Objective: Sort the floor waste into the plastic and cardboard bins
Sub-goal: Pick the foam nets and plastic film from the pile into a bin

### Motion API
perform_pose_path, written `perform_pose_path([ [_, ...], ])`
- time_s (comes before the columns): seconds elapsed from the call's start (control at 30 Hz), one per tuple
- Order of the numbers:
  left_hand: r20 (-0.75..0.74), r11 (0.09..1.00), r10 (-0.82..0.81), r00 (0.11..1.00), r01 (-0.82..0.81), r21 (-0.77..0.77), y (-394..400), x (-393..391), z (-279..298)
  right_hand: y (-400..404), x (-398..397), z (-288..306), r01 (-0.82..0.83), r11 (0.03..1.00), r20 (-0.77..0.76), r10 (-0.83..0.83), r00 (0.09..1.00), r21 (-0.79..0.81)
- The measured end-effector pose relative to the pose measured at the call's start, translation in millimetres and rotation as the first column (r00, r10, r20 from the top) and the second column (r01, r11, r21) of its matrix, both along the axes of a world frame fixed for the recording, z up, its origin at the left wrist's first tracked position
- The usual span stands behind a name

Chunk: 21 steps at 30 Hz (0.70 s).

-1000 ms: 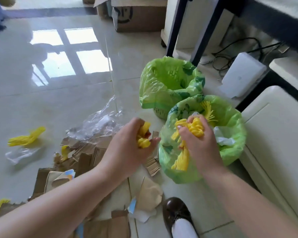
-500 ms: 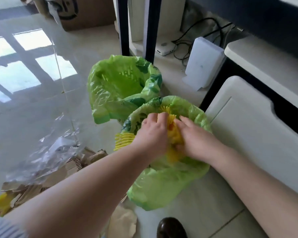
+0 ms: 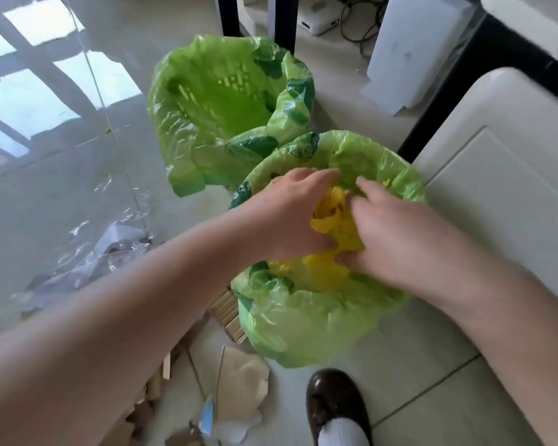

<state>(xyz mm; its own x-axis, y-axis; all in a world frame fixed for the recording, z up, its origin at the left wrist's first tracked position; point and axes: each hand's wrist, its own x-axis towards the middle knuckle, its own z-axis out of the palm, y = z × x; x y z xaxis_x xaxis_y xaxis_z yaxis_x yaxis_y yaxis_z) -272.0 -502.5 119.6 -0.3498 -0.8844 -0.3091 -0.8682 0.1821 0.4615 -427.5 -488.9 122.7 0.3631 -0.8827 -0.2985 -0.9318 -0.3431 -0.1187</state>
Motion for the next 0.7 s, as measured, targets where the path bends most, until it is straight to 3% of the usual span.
perform_pose_path([
  [0.07, -0.017, 0.997, 0.042, 0.999, -0.043, -0.064, 11, 13, 17, 10, -2, 16, 0.008, 0.996, 0.067, -0.002, 0.998, -0.086],
  [0.17, -0.132, 0.986, 0.134, 0.982, -0.145, -0.081, 34, 33, 36, 28, 8, 33, 0.047, 0.989, 0.31, -0.001, 0.951, -0.141],
  [0.37, -0.297, 0.928, 0.351, 0.888, -0.373, -0.018, 106, 87, 41, 88, 52, 29, -0.076, 0.996, 0.729, 0.08, 0.68, -0.039],
  [0.47, -0.337, 0.887, 0.461, 0.821, -0.439, 0.144, 154, 113, 42, 125, 77, 22, -0.181, 0.983, 0.78, 0.095, 0.619, 0.023],
  [0.7, -0.217, 0.818, 0.567, 0.795, -0.51, 0.266, 272, 183, 38, 198, 132, -1, -0.401, 0.905, 0.748, 0.167, 0.642, 0.142],
])
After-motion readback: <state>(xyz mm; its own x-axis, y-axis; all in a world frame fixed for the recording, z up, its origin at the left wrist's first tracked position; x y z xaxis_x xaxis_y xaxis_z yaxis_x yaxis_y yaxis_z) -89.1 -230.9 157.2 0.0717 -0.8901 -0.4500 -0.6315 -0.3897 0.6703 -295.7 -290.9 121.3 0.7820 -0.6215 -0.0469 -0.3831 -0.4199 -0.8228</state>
